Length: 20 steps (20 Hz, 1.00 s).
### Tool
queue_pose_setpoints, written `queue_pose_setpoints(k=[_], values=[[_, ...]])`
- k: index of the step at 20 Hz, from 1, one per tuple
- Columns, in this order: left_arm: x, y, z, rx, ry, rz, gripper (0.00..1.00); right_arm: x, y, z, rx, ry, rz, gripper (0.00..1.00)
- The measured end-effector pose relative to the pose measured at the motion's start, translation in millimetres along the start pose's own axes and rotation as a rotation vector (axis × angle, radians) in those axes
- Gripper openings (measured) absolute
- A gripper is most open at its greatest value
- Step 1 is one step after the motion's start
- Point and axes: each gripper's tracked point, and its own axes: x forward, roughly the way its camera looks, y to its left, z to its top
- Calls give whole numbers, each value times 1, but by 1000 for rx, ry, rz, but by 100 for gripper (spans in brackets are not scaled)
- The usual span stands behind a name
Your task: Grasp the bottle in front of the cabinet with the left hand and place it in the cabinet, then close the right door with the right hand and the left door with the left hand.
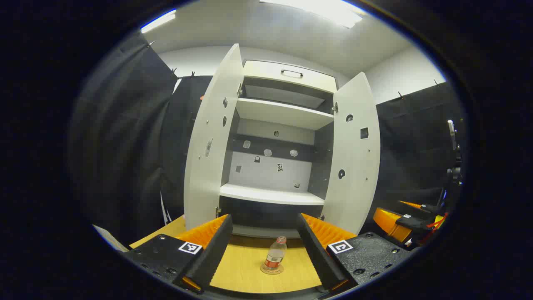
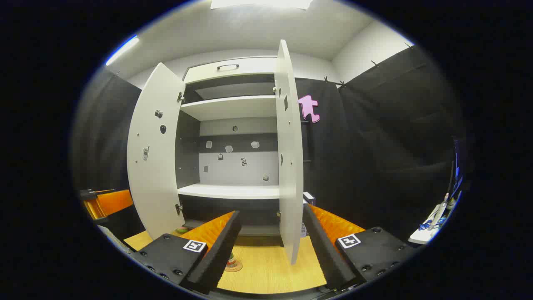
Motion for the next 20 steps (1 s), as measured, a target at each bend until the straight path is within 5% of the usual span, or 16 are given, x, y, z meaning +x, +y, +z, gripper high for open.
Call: queue_pose_setpoints(k=[3, 4, 20], values=[[11, 1, 7, 3, -2, 4, 95, -2, -2, 3, 8, -5, -10, 89], [13, -1, 7, 1, 10, -3, 92, -3, -6, 5, 6, -8, -16, 98], [12, 19, 17, 11, 0, 74, 96, 2, -14, 10, 3, 15, 8, 98]])
